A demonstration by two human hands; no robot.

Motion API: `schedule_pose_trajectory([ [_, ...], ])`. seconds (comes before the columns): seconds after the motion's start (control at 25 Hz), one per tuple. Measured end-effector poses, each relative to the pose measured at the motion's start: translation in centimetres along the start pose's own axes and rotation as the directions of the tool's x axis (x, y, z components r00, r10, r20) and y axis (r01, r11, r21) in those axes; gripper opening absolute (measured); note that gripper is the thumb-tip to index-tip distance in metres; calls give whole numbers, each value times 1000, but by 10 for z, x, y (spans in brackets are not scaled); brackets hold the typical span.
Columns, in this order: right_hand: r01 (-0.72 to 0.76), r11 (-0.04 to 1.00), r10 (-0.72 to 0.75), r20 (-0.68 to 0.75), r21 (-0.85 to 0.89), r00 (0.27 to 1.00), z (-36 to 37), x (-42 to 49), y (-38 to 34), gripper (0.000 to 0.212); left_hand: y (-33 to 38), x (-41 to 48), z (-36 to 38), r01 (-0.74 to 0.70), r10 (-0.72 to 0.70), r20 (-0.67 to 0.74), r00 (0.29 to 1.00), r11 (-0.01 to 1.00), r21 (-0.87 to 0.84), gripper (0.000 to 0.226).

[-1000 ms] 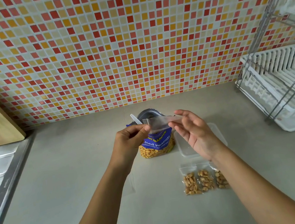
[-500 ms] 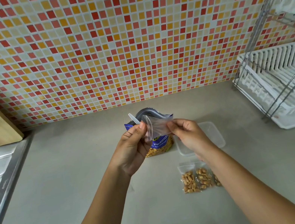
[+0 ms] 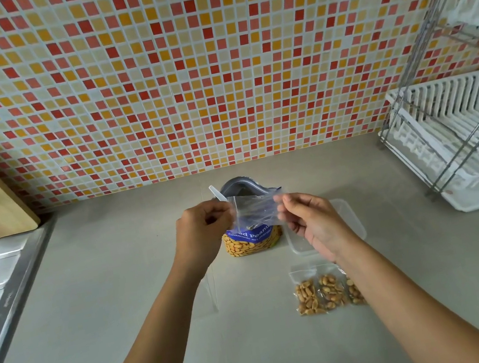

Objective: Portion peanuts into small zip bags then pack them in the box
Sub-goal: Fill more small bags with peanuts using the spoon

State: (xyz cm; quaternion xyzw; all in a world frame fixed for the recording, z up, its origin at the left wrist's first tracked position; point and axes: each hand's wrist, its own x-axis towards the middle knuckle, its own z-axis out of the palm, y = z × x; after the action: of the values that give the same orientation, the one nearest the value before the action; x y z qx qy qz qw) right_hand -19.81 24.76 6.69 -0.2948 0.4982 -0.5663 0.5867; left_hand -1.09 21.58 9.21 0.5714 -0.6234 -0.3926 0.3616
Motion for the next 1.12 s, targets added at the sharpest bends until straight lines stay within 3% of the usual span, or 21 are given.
schedule_pose_trajectory([
  [0.08, 45, 985, -55, -52, -168, 997, -1, 1, 4, 25, 0, 1, -1, 71, -70, 18, 997, 997, -39, 16],
  [0.12, 112, 926, -152, -85, -360, 985, -2, 1, 6, 29, 0, 2, -3, 99, -97, 31, 995, 994, -54, 15],
  [0.2, 315, 634, -451, -6, -707, 892, -5, -2, 5, 44, 1, 2, -5, 125, -120, 64, 991, 989, -79, 12],
  [0.24, 421, 497, -535, 114, -759, 837, -4, -4, 4, 56, 2, 2, -6, 126, -119, 80, 990, 988, -86, 12],
  [0.36, 575, 239, -456, 432, -783, 778, 6, -6, 2, 90, 7, 3, -4, 110, -104, 101, 989, 992, -57, 11],
  [0.48, 579, 120, -414, 489, -807, 768, 15, -2, 5, 95, 12, 4, 0, 94, -90, 112, 990, 995, -30, 9],
  [0.76, 633, 122, -490, 508, -764, 708, 14, 4, 9, 73, 19, 1, 1, -26, 19, 59, 998, 992, 122, 12],
  [0.88, 665, 203, -533, 488, -719, 691, 14, 4, 9, 57, 23, 1, 2, -80, 69, 55, 996, 971, 227, 10],
  [1.0, 656, 380, -553, 408, -653, 726, 11, 4, 10, 49, 27, 0, -2, -61, 52, 63, 997, 988, 143, 11],
  [1.12, 519, 707, -463, 240, -481, 853, 6, 4, 6, 46, 19, 18, -8, 17, -8, -108, 994, 996, 83, 24],
])
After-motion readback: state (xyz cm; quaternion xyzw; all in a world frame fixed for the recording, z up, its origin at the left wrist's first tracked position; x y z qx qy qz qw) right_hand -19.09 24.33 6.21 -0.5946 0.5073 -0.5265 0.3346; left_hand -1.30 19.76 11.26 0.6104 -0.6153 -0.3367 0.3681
